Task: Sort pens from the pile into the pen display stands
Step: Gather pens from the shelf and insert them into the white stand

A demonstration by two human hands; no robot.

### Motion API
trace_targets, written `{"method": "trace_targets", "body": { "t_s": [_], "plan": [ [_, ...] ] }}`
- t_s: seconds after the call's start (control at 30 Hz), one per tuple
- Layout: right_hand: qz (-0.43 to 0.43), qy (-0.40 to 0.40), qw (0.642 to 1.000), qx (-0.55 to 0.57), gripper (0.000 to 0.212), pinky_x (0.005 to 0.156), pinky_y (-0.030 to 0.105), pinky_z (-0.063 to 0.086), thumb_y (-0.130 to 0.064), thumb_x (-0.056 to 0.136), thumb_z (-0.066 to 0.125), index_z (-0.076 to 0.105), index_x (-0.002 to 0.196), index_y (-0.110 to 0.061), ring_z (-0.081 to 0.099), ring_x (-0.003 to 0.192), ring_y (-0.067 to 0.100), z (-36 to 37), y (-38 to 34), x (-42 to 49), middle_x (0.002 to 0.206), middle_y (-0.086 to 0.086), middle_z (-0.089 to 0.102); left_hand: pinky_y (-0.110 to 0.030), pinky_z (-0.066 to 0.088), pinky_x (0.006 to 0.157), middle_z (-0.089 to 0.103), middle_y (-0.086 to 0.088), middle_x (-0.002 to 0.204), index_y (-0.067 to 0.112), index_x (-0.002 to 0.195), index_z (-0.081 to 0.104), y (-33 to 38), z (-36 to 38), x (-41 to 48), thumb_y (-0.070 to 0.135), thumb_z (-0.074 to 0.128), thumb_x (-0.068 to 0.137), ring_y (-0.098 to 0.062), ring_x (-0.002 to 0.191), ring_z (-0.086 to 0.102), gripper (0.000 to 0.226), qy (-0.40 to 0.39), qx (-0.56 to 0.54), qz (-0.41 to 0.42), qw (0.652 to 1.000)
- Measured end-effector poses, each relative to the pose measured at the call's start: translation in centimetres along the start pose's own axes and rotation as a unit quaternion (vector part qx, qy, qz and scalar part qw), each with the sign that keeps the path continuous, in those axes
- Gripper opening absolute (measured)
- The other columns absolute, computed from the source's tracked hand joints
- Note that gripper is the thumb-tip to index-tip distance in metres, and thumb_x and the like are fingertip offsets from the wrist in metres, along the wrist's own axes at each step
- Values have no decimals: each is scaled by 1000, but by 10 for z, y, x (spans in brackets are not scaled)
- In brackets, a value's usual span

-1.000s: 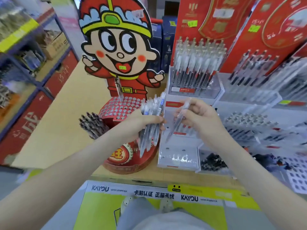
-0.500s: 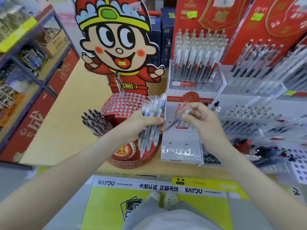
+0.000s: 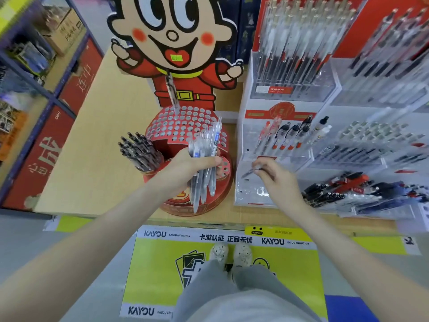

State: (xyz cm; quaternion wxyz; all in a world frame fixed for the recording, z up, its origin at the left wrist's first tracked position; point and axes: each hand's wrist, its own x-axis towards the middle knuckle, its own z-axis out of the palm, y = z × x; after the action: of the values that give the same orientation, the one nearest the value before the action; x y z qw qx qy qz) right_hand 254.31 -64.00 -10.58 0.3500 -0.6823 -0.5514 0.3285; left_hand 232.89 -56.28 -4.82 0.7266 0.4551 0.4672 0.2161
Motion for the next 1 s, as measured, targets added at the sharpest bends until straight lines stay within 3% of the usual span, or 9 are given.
{"method": "trace_targets", "body": {
  "t_s": [0.13,0.2,0.33,0.43,0.63,0.77,0.83,0.9,1.0],
  "plan": [
    [-2,-23,999,-39,16,79,10,44,-4,93,55,61,105,-11,66,95,18,11,5,9,91,-10,65,-30,57,70,68,-5,72,5,90,62,-6,-1,-1,4,66,87,-19,72,68,5,9,-5,-9,1000],
    [7,-42,997,-59,16,71,3,38,-4,92,55,62,106,-10,65,93,17,18,9,15,90,-7,64,-30,57,70,68,-6,71,6,88,62,-9,-2,-3,5,66,87,-18,70,67,4,-2,19,-8,1000],
    [57,-42,994,-79,14,77,28,47,-12,93,55,62,105,-15,65,92,18,33,15,23,94,-2,69,-25,57,64,69,-5,70,7,89,63,-13,-2,-5,6,66,87,-14,68,69,4,4,37,-17,999],
    [66,-14,995,-77,14,83,37,50,-9,91,55,62,102,-14,66,92,23,40,15,22,96,4,71,-26,58,65,70,-5,72,9,88,63,-17,-3,-6,7,67,87,-15,71,70,5,8,44,-18,999],
    [94,19,990,-106,6,76,37,50,-19,91,58,57,95,-15,63,86,25,43,14,18,92,4,70,-23,56,62,71,-9,75,-2,101,64,-24,-5,-6,8,68,87,-15,71,70,17,16,58,-23,998],
    [81,70,989,-101,20,69,32,47,-30,88,64,55,94,-13,60,77,19,36,5,8,82,0,63,-22,55,64,72,-10,77,-1,100,66,-26,-4,-5,9,68,87,-16,73,70,17,14,78,-22,997],
    [54,92,993,-49,21,64,25,42,-32,88,65,56,96,-14,54,70,13,28,-10,2,75,-2,58,-23,55,65,70,-10,76,-2,100,65,-26,-1,-4,8,68,87,-17,73,69,17,-4,86,-28,996],
    [53,54,996,49,16,64,20,43,-30,87,65,57,97,-20,56,70,11,23,-29,-2,73,-3,59,-23,53,64,68,-10,74,-2,98,65,-25,5,-3,6,68,86,-16,69,67,14,-43,102,-33,993],
    [92,-9,979,183,8,61,32,49,-21,88,64,57,90,-22,62,69,16,22,-46,0,72,1,64,-23,52,64,67,-8,69,8,84,65,-23,14,-3,5,67,87,-15,64,64,5,-100,135,-30,985]
  ]
}}
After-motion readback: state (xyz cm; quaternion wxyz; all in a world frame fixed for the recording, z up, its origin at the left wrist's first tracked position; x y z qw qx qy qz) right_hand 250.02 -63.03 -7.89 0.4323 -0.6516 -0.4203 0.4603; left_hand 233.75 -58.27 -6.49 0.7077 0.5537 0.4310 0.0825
